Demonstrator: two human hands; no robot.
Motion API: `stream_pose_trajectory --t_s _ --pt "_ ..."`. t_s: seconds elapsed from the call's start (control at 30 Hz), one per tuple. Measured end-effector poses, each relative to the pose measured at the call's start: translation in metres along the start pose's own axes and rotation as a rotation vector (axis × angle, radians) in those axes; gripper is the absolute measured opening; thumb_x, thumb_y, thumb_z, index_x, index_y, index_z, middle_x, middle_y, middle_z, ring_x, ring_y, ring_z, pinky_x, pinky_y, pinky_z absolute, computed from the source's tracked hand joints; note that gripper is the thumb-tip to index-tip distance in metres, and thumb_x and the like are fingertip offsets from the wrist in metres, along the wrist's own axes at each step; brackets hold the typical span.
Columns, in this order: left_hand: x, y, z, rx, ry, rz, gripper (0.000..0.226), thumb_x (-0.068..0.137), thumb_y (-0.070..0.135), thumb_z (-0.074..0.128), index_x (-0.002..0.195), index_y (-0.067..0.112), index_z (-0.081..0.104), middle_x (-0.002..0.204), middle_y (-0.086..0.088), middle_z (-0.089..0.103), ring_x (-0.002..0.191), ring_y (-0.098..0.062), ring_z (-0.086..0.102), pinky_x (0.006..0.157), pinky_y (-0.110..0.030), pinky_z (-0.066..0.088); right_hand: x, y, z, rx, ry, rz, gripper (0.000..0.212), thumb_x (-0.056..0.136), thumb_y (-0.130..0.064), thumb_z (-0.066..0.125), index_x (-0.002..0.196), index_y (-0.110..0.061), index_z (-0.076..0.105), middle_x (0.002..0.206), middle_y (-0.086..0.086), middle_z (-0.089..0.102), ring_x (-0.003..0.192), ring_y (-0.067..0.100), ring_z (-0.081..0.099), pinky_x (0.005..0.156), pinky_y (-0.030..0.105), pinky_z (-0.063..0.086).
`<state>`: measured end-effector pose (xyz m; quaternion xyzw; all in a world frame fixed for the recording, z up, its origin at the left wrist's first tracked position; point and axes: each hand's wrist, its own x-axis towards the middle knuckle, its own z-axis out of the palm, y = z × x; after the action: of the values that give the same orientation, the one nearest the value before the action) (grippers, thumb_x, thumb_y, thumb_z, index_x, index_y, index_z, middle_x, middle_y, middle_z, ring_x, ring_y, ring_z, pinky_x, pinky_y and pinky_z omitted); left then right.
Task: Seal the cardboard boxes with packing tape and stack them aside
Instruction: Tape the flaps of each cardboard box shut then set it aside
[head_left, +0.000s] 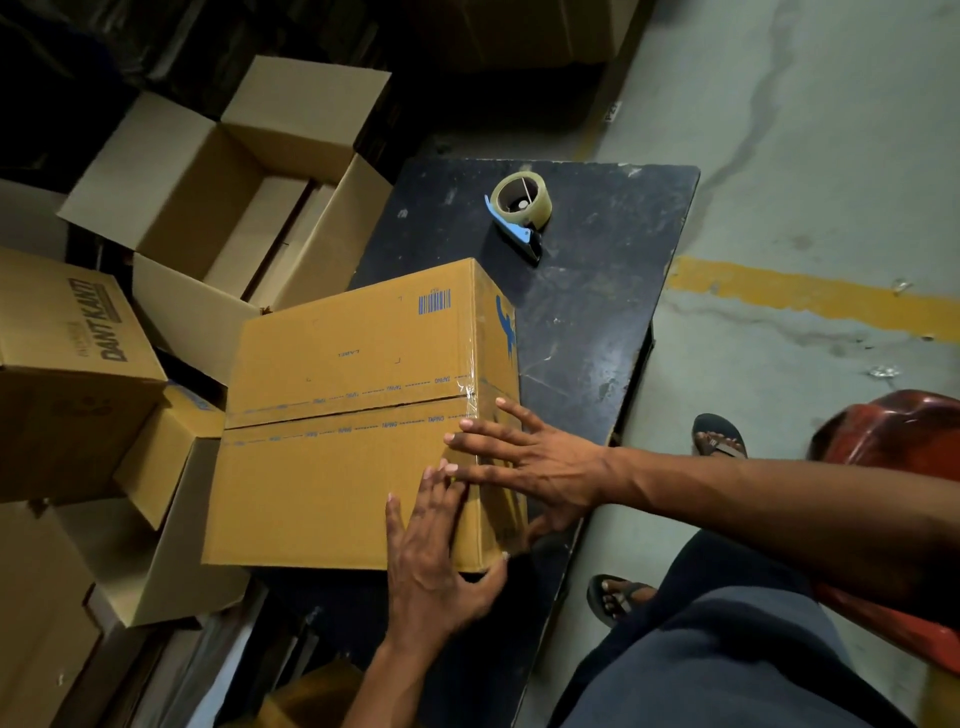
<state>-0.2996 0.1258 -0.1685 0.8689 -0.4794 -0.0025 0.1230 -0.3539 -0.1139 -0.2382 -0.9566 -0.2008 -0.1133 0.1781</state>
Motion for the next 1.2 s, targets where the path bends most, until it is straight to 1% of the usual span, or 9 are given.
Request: stream_pose_trajectory --t_s 0.23,0.47,0.6,0.73,0.9,1.0,1.03,1.13,1.2 --pt "-0.001 0.011 0.004 -0.069 -0.015 -0.166 0.086 0.073 0.049 0.069 0.150 0.019 0.047 0.166 -0.002 0.035 0.157 -0.017 0.025 0.125 -0.064 0.015 0.004 -0.011 0.016 0.155 0.141 0.051 0.122 0.073 -0.085 0.066 0.163 -0.015 0.024 0.172 0.012 0.010 0.159 0.033 0.001 0.119 0.072 0.009" --pt "0.001 0.025 0.009 -0.114 0.041 -0.306 0.070 0.084 0.057 0.063 0.144 0.022 0.055 0.159 0.001 0.045 0.153 -0.015 0.033 0.123 -0.063 0.023 0.007 -0.009 0.031 0.089 0.183 0.077 0.111 0.080 -0.078 0.067 0.163 -0.020 0.022 0.172 0.012 0.014 0.159 0.031 0.006 0.121 0.068 0.015" --pt "0.000 0.002 -0.008 -0.211 -0.021 -0.179 0.083 0.089 0.074 0.057 0.153 0.022 0.047 0.164 0.010 0.036 0.154 -0.007 0.027 0.124 -0.060 0.022 0.007 -0.008 0.026 0.126 0.174 0.060 0.122 0.070 -0.089 0.062 0.163 -0.021 0.025 0.171 0.012 0.015 0.159 0.032 0.006 0.121 0.068 0.013" --pt "-0.007 -0.023 -0.020 -0.021 -0.154 0.086 0.120 0.072 0.088 0.064 0.159 0.011 0.036 0.169 -0.002 0.028 0.157 -0.019 0.024 0.124 -0.055 0.021 0.007 -0.013 0.014 0.212 0.178 0.095 0.110 0.076 -0.084 0.065 0.161 -0.022 0.033 0.172 0.009 0.015 0.160 0.029 0.004 0.121 0.067 0.014" --pt "-0.016 -0.037 -0.003 0.080 -0.089 0.209 0.102 0.087 0.068 0.066 0.162 0.011 0.027 0.170 -0.008 0.026 0.157 -0.026 0.025 0.122 -0.059 0.026 0.007 -0.023 0.019 0.167 0.205 0.121 0.104 0.079 -0.079 0.066 0.159 -0.025 0.031 0.170 0.009 0.019 0.159 0.029 0.008 0.118 0.068 0.023" --pt "-0.016 -0.043 -0.008 0.092 -0.128 0.249 0.113 0.077 0.033 0.090 0.164 0.012 0.022 0.173 -0.004 0.016 0.158 -0.026 0.020 0.125 -0.053 0.020 0.004 -0.017 0.011 0.101 0.122 0.100 0.115 0.073 -0.088 0.060 0.163 -0.030 0.018 0.172 0.007 0.011 0.160 0.028 0.001 0.122 0.068 0.014" --pt "-0.015 -0.044 -0.011 0.085 -0.128 0.255 0.111 0.078 0.037 0.089 0.164 0.011 0.024 0.173 -0.004 0.017 0.158 -0.025 0.019 0.125 -0.053 0.021 0.003 -0.017 0.007 0.099 0.104 0.102 0.118 0.071 -0.091 0.057 0.163 -0.030 0.016 0.173 0.006 0.009 0.160 0.027 0.000 0.123 0.066 0.011" --pt "-0.017 -0.037 -0.009 0.134 -0.067 0.248 0.095 0.094 0.074 0.053 0.161 0.009 0.032 0.170 -0.010 0.025 0.158 -0.027 0.022 0.123 -0.058 0.026 0.005 -0.026 0.004 0.169 0.130 0.148 0.101 0.082 -0.087 0.048 0.161 -0.028 0.027 0.173 0.005 0.011 0.160 0.025 0.001 0.122 0.067 0.016" --pt "-0.021 -0.024 0.000 0.207 -0.035 0.208 0.087 0.101 0.072 0.038 0.160 0.009 0.033 0.169 -0.014 0.026 0.157 -0.030 0.023 0.120 -0.062 0.029 0.006 -0.033 0.008 0.164 0.176 0.181 0.088 0.091 -0.082 0.038 0.159 -0.026 0.035 0.172 0.005 0.016 0.160 0.025 0.004 0.119 0.064 0.023"
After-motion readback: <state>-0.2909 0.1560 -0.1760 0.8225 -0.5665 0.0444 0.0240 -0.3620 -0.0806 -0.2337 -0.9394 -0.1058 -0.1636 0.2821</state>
